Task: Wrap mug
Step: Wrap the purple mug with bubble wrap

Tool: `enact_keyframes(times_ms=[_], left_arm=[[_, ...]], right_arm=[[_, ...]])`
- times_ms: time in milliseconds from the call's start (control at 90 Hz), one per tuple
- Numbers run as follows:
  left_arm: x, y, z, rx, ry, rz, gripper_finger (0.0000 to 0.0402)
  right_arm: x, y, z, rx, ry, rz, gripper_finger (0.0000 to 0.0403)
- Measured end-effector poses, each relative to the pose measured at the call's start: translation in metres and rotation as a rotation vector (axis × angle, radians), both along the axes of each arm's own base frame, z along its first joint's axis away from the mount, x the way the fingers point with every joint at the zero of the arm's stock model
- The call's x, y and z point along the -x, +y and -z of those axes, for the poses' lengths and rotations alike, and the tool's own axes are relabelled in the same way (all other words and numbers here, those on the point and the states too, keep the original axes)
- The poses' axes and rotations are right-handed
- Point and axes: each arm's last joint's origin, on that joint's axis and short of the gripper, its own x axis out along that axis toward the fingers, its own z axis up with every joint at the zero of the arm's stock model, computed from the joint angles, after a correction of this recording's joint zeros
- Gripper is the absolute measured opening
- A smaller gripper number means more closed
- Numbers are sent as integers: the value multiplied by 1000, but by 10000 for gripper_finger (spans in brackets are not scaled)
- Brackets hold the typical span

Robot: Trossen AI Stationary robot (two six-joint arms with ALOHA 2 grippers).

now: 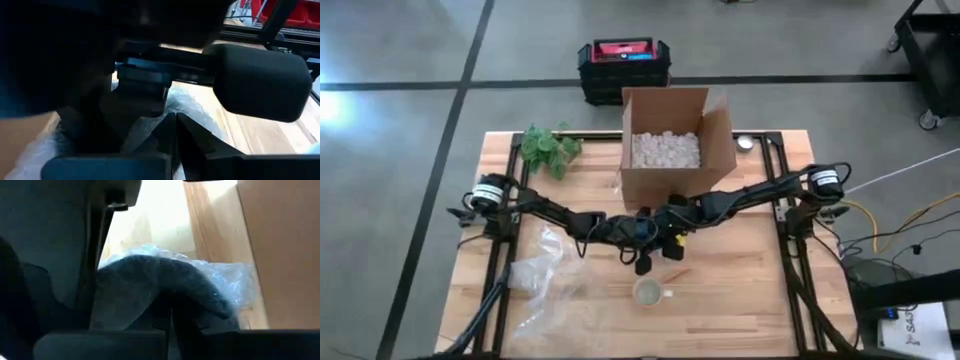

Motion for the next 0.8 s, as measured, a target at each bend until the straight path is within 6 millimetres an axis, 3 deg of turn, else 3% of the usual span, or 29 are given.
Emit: enact_keyframes(times_ms=[333,567,678,800], left_arm=[[0,0,0,13,5,11,0],[0,0,0,10,3,11,0],[0,0,0,9,1,8,0],[0,0,0,8,-1,6,0]], right_arm=[[21,0,-57,-19,-79,-17,2],[25,17,-26,-128,-16,-55,2],[20,16,-8,-100,-3,-43,2],[14,16,-3,-38,-62,-20,2]])
